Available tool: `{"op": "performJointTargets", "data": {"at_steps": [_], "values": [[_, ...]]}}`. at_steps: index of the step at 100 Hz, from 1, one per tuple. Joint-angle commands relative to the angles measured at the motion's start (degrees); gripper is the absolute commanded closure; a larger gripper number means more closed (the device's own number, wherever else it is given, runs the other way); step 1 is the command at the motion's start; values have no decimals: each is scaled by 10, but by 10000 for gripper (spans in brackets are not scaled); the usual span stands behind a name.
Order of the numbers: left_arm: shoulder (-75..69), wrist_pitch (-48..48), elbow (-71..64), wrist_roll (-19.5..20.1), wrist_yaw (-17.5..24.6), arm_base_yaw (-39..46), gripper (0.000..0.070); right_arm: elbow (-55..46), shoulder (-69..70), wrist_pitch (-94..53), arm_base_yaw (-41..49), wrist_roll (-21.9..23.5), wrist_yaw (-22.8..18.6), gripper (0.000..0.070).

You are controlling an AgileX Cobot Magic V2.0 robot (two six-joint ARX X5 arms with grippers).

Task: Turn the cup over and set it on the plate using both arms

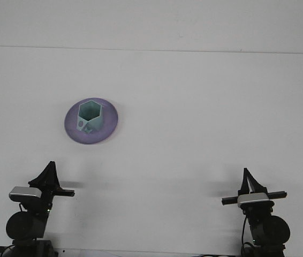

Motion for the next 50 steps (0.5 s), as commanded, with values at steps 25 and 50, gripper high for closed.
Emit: {"op": "performJointTargets", "data": {"at_steps": [25,50], "values": [[0,5,-11,-1,1,0,685,-2,-1,16,2,14,-22,700],[0,5,-11,-1,1,0,685,-2,-1,16,2,14,-17,700]]}}
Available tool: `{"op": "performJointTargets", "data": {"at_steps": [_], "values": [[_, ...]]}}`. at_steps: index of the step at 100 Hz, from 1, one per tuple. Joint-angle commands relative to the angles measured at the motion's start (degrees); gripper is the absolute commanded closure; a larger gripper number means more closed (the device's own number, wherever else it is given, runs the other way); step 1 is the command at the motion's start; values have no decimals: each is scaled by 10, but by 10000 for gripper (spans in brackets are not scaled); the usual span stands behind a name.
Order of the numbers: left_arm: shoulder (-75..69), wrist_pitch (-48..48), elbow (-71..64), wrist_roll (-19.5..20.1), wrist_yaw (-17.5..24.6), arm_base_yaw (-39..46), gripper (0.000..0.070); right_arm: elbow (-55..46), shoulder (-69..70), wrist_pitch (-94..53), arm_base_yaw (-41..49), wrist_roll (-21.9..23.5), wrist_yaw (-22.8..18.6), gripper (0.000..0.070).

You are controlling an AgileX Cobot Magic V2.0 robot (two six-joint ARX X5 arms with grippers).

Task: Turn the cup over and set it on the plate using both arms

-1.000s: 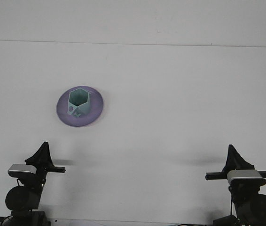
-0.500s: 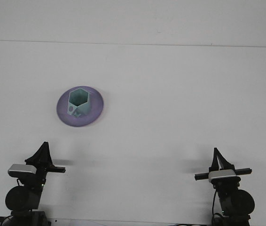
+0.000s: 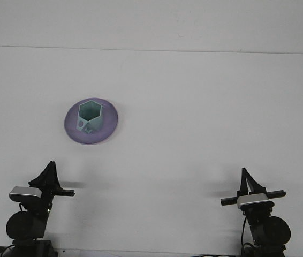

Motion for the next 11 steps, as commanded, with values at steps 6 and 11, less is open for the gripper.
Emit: {"op": "performJointTargets", "data": {"at_steps": [6,11], "values": [[-1,5,-11,-1,1,0,685,-2,0,7,2,8,1,700],[-1,5,-11,-1,1,0,685,-2,0,7,2,8,1,700]]}}
